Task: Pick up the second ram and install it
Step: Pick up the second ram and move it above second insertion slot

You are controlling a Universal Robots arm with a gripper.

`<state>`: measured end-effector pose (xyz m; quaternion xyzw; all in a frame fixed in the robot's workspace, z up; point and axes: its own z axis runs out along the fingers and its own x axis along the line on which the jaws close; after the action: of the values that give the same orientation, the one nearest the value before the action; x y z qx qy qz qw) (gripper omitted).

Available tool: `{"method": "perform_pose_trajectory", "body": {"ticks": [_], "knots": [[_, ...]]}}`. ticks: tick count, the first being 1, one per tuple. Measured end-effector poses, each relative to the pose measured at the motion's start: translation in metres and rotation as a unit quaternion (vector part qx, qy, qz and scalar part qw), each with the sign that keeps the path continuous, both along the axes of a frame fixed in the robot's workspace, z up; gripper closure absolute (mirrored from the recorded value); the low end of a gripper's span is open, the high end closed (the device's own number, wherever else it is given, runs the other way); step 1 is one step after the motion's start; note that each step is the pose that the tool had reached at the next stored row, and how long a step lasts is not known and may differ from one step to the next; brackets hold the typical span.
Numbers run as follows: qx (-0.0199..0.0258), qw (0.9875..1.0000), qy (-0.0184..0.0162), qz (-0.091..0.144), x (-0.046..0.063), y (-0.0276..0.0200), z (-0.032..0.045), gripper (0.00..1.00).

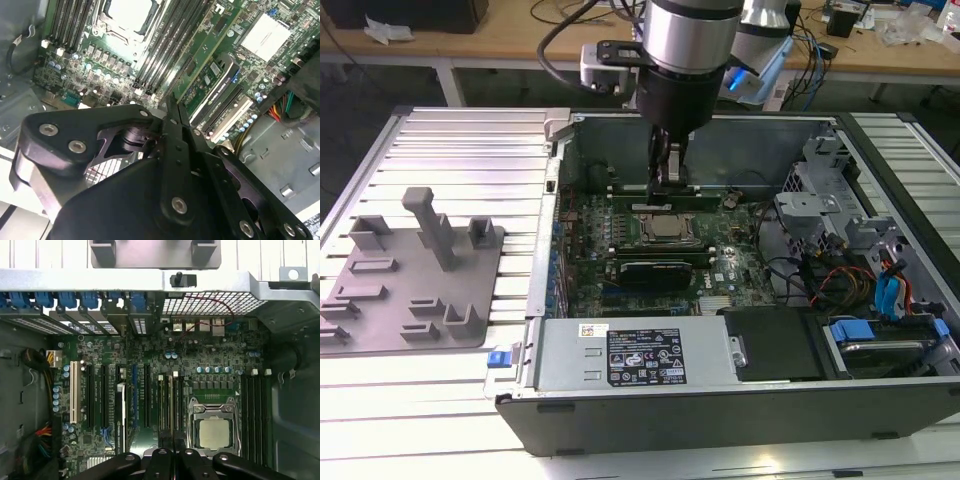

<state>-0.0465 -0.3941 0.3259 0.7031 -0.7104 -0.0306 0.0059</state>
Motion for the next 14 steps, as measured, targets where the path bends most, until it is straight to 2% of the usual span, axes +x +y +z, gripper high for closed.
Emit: {"method": "perform_pose_trajectory", "body": {"ticks": [5,7,14], "knots": [[0.0000,1.0000,0.0000,0.000,0.000,0.0000,-0.0129,0.91],[0.0000,1.0000,-0.0001,0.001,0.000,0.0000,-0.0217,0.91],[0.0001,1.0000,-0.0028,0.002,0.000,0.0072,-0.0344,0.91]]}}
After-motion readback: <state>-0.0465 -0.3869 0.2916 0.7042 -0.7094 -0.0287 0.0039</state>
